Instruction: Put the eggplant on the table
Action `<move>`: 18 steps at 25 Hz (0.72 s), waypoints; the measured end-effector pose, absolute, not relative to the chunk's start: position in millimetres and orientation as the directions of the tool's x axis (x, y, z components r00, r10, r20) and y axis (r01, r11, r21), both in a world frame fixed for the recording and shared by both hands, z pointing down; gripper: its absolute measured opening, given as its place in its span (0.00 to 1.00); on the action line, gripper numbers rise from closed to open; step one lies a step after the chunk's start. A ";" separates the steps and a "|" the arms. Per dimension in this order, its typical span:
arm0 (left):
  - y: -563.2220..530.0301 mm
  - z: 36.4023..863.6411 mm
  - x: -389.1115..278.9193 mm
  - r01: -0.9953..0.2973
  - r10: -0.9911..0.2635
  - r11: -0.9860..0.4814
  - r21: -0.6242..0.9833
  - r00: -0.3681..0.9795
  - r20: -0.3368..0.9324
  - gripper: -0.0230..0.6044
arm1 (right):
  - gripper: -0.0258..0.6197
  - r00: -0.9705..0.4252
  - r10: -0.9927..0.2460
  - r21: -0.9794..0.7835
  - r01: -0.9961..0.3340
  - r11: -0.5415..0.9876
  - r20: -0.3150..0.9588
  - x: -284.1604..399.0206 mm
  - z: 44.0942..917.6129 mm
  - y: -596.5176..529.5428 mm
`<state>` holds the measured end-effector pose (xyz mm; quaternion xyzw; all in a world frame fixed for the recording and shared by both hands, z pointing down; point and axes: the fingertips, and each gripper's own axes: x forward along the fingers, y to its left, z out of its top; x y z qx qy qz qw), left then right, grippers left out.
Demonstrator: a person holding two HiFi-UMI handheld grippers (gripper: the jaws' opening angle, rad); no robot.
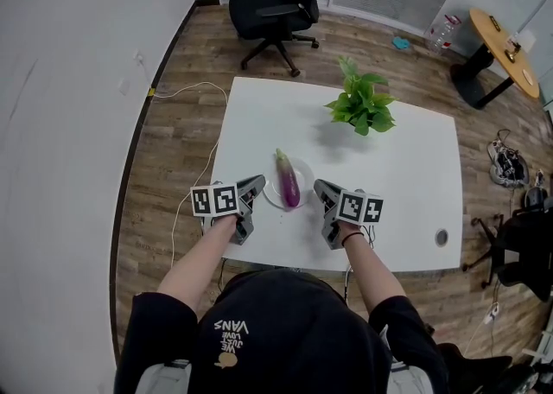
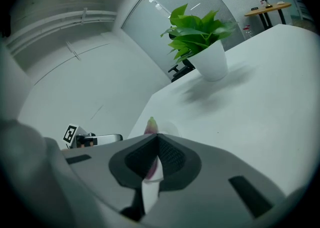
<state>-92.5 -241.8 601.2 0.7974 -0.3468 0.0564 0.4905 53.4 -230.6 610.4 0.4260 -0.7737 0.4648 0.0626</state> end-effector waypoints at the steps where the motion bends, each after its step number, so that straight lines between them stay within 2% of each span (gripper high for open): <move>1: -241.1 598.9 -92.6 -0.613 -0.504 -0.287 0.736 0.750 0.428 0.05 | 0.07 -0.630 -0.602 -0.664 -0.718 0.211 0.490 53.4 608.0 -230.2; 10: -236.3 566.9 -96.3 -0.686 -0.584 -0.429 0.587 0.707 0.399 0.05 | 0.07 -0.621 -0.651 -0.582 -0.747 0.323 0.436 52.1 572.1 -229.5; 18: -222.8 542.2 -87.5 -0.685 -0.599 -0.511 0.519 0.717 0.357 0.05 | 0.07 -0.631 -0.682 -0.550 -0.740 0.387 0.369 48.4 542.4 -222.0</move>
